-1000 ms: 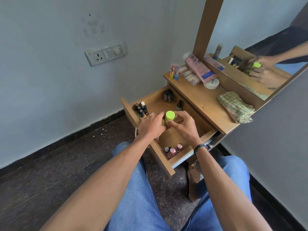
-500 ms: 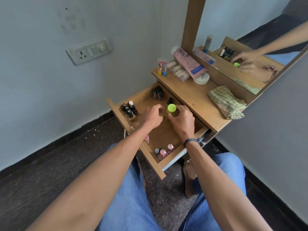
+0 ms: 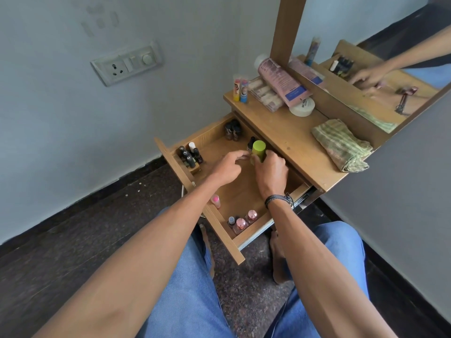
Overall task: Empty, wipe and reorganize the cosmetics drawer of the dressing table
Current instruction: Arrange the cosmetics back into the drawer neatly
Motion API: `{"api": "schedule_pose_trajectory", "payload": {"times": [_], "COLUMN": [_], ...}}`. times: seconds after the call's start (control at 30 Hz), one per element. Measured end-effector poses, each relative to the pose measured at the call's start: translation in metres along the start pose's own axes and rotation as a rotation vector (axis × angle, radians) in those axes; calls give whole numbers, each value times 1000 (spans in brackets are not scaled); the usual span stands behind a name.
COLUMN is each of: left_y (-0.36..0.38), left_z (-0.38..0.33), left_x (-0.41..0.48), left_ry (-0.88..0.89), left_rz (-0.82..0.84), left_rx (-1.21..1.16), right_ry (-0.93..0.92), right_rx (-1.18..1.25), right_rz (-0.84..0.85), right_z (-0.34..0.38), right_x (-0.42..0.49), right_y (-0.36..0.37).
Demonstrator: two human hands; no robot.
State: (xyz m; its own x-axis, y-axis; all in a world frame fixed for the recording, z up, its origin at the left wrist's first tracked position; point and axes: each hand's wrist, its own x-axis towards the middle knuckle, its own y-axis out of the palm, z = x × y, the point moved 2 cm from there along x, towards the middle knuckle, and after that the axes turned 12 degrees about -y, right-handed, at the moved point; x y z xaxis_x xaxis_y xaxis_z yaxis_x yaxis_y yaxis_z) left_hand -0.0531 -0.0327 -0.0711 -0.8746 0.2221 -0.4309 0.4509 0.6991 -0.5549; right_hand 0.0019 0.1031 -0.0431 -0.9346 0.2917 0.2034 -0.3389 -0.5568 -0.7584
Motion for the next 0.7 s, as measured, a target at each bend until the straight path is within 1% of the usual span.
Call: {"api": "schedule_pose_trajectory", "payload": {"times": [0.17, 0.43, 0.7], "left_y": [2, 2, 1], "left_z": [1, -3, -5], "left_x": [1, -3, -7], "left_ry": [-20, -23, -24], "left_rz": [52, 100, 61], "left_rx": [-65, -124, -104], "right_ry": [48, 68, 139], "right_rx": [-3, 16, 102], "right_rz": [14, 15, 24], "right_z": [1, -1, -5], "right_x": [2, 0, -5], "right_y": [0, 0, -2]}}
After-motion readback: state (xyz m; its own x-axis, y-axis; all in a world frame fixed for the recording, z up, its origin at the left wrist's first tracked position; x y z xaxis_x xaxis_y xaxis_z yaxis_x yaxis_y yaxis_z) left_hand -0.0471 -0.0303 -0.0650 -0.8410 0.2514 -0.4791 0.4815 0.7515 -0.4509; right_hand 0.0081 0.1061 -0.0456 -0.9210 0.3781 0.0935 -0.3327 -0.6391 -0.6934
